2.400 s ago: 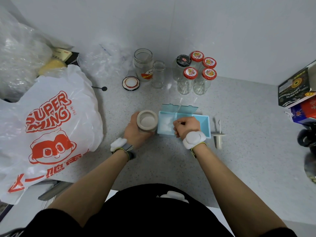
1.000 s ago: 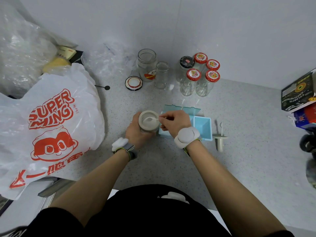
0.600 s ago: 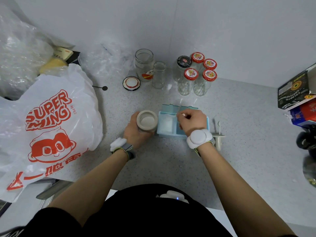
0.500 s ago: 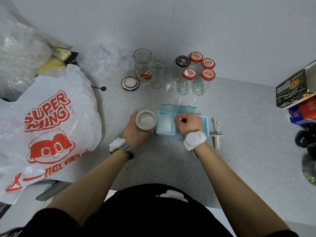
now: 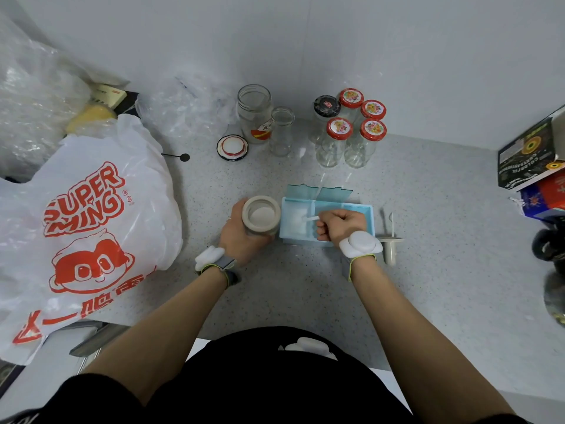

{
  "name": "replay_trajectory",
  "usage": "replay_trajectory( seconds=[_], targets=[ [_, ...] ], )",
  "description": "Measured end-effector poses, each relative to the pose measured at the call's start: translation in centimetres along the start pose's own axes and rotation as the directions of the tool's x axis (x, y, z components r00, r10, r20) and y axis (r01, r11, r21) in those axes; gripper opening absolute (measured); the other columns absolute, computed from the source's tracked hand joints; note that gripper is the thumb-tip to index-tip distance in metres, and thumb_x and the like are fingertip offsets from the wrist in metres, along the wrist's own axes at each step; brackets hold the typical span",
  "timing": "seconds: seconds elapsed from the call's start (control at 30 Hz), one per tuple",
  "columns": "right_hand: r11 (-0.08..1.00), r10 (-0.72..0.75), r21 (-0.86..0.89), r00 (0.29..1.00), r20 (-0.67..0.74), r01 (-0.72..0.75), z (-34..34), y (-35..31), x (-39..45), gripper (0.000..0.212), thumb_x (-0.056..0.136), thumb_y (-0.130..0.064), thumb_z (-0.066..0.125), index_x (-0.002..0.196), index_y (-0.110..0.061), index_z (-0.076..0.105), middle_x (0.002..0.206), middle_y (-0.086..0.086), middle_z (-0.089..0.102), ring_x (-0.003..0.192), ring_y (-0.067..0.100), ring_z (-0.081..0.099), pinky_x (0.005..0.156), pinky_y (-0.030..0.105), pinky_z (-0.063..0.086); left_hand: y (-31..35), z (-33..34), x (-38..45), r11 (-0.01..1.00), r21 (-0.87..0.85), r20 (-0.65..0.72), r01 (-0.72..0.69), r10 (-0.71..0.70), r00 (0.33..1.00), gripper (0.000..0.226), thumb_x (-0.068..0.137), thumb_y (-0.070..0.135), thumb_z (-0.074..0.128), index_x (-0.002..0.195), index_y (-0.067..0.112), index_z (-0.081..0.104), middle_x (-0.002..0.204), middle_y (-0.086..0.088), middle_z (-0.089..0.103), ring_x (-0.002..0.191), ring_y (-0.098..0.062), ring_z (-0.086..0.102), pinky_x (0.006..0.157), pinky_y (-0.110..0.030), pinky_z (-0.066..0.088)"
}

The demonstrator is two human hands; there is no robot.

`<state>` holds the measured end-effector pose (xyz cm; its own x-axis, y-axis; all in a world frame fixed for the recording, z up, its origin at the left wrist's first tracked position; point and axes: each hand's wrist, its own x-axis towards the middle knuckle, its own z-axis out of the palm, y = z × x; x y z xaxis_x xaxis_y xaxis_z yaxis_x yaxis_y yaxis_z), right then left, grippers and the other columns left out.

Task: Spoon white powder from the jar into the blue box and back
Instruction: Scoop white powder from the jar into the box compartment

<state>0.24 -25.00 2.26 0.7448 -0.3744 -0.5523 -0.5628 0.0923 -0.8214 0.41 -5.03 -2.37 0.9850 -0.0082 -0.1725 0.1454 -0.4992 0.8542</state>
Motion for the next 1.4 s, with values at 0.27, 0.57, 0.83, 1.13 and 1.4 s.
replay_trajectory(
  seconds=[0.27, 0.57, 0.83, 1.13, 1.4],
  targets=[
    [0.999, -0.022, 0.033, 1.000, 0.014, 0.022, -0.2, -0.1, 0.1, 0.022, 0.086, 0.001, 0.056, 0.066, -0.005, 0.062, 0.052, 0.007, 0.058, 0.033, 0.011, 0.049, 0.038, 0.021, 0.049, 0.6, -0.2, -0.3, 0.999, -0.038, 0.010, -0.006, 0.006, 1.000, 0.076, 0.072, 0.035, 0.082, 0.135, 0.024, 0.041, 0.119, 0.010, 0.054, 0.105, -0.009, 0.052, 0.087, -0.023, 0.039],
    [0.995, -0.100, 0.029, 0.995, 0.026, 0.100, -0.1, -2.2, -1.2, 0.020, 0.085, -0.001, 0.058, 0.066, -0.003, 0.063, 0.055, 0.008, 0.057, 0.034, 0.010, 0.049, 0.040, 0.022, 0.050, 0.4, -0.2, -0.3, 1.000, -0.029, 0.010, -0.002, 0.003, 1.000, 0.078, 0.073, 0.034, 0.082, 0.137, 0.026, 0.039, 0.118, 0.012, 0.051, 0.107, -0.008, 0.050, 0.090, -0.024, 0.039],
    [0.970, -0.217, -0.079, 0.964, 0.155, 0.231, 3.1, -4.0, -2.4, 0.016, 0.086, -0.005, 0.060, 0.071, -0.007, 0.066, 0.060, 0.010, 0.063, 0.041, 0.014, 0.057, 0.049, 0.029, 0.056, 0.4, -0.1, -0.1, 1.000, -0.022, 0.001, -0.002, 0.002, 1.000, 0.073, 0.073, 0.034, 0.082, 0.133, 0.026, 0.042, 0.116, 0.011, 0.052, 0.105, -0.011, 0.053, 0.087, -0.025, 0.040],
    [0.791, -0.363, -0.402, 0.882, 0.299, 0.462, 3.6, -1.7, -2.6, 0.010, 0.085, -0.014, 0.065, 0.088, -0.012, 0.074, 0.072, 0.008, 0.072, 0.066, 0.020, 0.071, 0.071, 0.037, 0.061, 0.5, -0.1, -0.3, 1.000, -0.009, -0.006, -0.007, 0.006, 1.000, 0.080, 0.070, 0.037, 0.084, 0.135, 0.024, 0.039, 0.122, 0.007, 0.054, 0.105, -0.008, 0.052, 0.087, -0.024, 0.041],
    [0.896, -0.363, -0.274, 0.932, -0.003, 0.349, 1.5, -2.1, -1.8, 0.014, 0.084, -0.014, 0.061, 0.071, -0.019, 0.066, 0.063, 0.004, 0.066, 0.050, 0.016, 0.064, 0.061, 0.040, 0.060, 0.6, 0.0, -0.3, 0.999, -0.034, -0.005, 0.017, -0.017, 1.000, 0.074, 0.070, 0.041, 0.081, 0.131, 0.023, 0.043, 0.123, 0.003, 0.058, 0.112, -0.020, 0.057, 0.094, -0.033, 0.046]
  ],
)
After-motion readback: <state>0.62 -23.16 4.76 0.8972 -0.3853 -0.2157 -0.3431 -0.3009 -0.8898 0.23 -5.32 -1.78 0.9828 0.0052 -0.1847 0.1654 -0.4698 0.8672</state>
